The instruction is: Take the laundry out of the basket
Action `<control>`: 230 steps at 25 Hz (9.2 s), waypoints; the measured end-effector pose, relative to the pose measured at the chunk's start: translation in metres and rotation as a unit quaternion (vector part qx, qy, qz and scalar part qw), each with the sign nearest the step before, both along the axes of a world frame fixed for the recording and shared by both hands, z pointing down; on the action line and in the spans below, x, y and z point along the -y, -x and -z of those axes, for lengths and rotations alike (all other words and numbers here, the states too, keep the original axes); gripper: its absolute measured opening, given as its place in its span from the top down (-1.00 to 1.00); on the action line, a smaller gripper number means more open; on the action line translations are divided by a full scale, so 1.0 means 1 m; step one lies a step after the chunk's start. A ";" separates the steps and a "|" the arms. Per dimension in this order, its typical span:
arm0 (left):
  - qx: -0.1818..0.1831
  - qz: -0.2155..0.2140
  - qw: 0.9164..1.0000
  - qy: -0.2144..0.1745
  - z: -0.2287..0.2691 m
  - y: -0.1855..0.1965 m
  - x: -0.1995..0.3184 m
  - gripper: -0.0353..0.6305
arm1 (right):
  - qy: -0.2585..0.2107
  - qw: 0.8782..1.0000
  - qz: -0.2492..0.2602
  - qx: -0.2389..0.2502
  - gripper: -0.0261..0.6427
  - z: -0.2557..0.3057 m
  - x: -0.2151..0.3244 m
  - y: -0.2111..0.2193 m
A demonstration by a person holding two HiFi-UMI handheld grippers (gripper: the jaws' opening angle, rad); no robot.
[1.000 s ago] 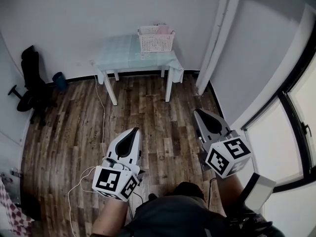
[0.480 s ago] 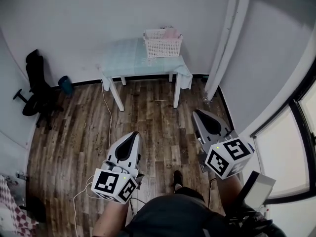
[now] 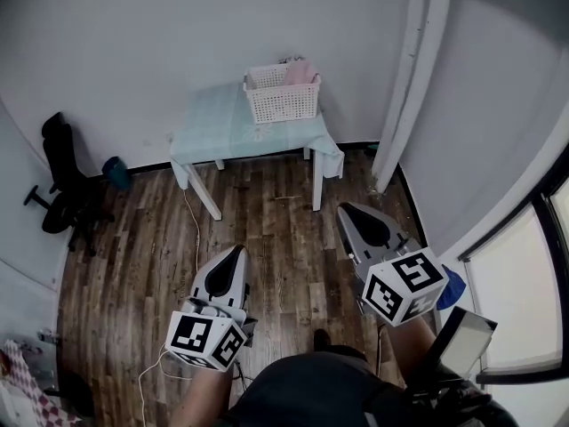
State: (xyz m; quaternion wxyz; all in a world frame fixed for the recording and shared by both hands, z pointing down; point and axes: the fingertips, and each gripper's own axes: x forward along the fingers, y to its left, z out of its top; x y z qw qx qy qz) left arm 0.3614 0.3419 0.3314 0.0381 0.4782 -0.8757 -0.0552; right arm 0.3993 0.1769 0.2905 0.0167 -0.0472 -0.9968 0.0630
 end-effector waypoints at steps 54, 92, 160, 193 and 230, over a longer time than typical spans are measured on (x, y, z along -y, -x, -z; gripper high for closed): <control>-0.041 -0.072 0.996 -0.026 -0.036 0.494 0.183 0.87 | -0.046 0.997 -0.037 -0.049 0.87 -0.033 0.173 0.463; -0.025 0.024 0.999 0.036 -0.018 0.706 0.357 0.87 | -0.060 0.993 0.092 -0.047 0.82 -0.032 0.367 0.721; -0.092 0.112 0.987 0.062 -0.078 0.776 0.266 0.87 | -0.288 0.689 0.412 -0.522 0.05 -0.417 0.291 0.803; -0.025 0.015 0.999 0.014 -0.018 0.784 0.295 0.87 | -0.032 0.983 0.156 -0.091 0.19 -0.050 0.333 0.822; 0.038 -0.349 0.936 -0.005 0.052 0.591 0.587 0.87 | -0.042 0.958 -0.283 0.032 0.19 0.082 0.523 0.496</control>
